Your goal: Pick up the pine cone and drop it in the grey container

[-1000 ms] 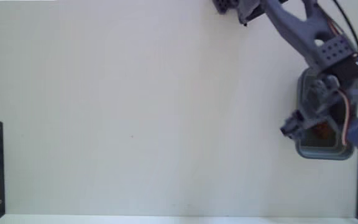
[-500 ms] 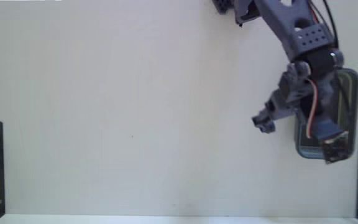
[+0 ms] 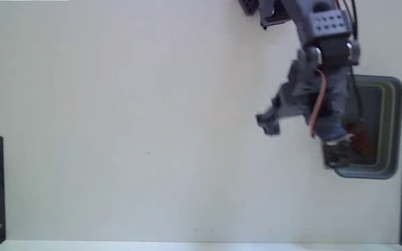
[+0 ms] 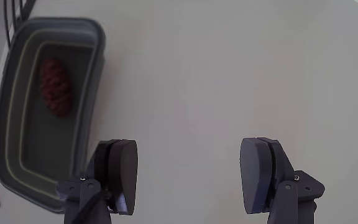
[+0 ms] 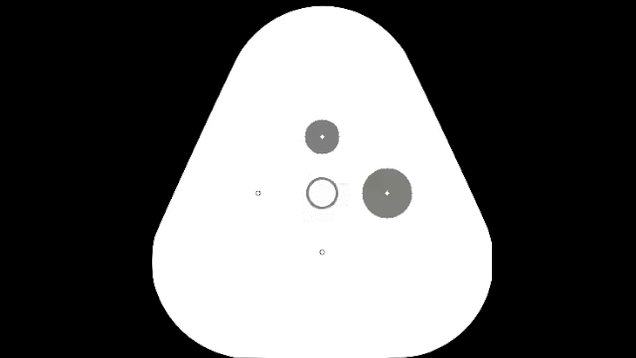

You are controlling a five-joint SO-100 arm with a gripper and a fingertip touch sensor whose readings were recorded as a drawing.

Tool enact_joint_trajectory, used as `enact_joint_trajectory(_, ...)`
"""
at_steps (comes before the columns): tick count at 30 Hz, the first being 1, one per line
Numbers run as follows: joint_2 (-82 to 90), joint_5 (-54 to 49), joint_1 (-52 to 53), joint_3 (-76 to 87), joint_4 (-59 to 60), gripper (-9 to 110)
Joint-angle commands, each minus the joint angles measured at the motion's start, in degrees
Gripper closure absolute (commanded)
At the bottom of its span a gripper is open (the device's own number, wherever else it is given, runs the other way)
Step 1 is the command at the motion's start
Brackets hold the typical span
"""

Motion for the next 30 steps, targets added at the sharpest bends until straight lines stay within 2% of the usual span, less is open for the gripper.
enact_joint_trajectory(1,5.72,0.18,1.88,2.06,-0.28,-9)
enact_joint_trajectory(16,14.31,0.18,8.44,10.58,-0.23,-9)
enact_joint_trajectory(30,16.96,0.18,10.46,13.22,-0.22,-9)
